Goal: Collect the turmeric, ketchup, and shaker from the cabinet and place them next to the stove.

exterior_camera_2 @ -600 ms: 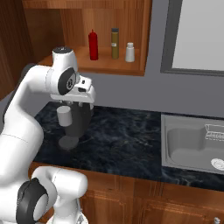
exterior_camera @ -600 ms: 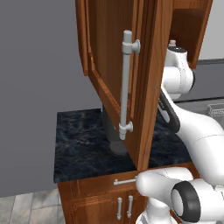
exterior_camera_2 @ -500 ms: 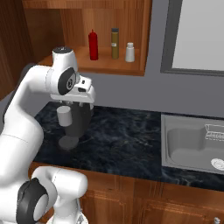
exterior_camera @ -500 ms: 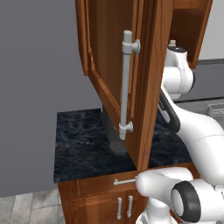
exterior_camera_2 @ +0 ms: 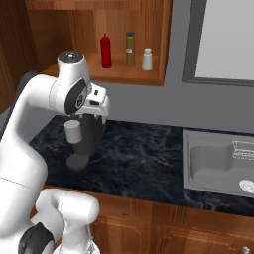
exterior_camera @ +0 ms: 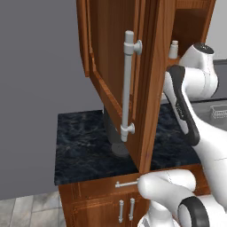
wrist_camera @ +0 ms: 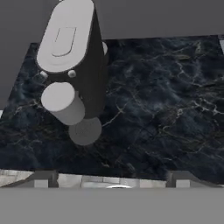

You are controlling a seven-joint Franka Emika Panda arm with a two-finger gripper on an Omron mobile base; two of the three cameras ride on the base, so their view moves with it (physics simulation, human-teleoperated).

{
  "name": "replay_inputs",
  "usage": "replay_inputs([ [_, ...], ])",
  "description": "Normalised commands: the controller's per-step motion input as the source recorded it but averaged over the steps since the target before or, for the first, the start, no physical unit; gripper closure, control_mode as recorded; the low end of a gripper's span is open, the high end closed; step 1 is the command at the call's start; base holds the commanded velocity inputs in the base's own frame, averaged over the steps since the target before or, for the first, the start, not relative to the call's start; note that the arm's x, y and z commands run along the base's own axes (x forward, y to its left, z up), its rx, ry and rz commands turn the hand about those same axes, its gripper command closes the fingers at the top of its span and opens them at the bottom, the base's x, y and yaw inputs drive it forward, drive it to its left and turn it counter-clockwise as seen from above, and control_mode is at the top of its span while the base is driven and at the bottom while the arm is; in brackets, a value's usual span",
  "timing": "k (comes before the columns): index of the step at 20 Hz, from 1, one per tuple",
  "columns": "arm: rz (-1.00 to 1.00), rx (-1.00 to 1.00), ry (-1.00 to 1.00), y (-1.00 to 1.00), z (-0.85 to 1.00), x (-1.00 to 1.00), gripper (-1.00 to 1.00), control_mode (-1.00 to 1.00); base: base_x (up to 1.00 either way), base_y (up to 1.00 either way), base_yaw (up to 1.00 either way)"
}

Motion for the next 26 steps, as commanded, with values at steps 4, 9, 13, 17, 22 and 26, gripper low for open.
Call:
replay_inputs([
  [4,0.0,0.06,-0.29,-0.05,0.88,-0.33,-1.0,-1.0,0.0,0.0,0.0],
  [9,0.0,0.02,-0.24,0.12,0.87,-0.04,-1.0,-1.0,0.0,0.0,0.0],
  [13,0.0,0.01,-0.31,0.18,0.49,0.0,-1.0,-1.0,0.0,0.0,0.0],
  [17,0.01,0.01,-0.4,0.14,0.26,0.0,-1.0,-1.0,0.0,0.0,0.0],
  [22,0.03,0.0,-0.42,0.02,0.05,0.0,-1.0,-1.0,0.0,0.0,0.0],
  [26,0.0,0.0,-0.25,0.11,0.08,0.0,-1.0,-1.0,0.0,0.0,0.0],
])
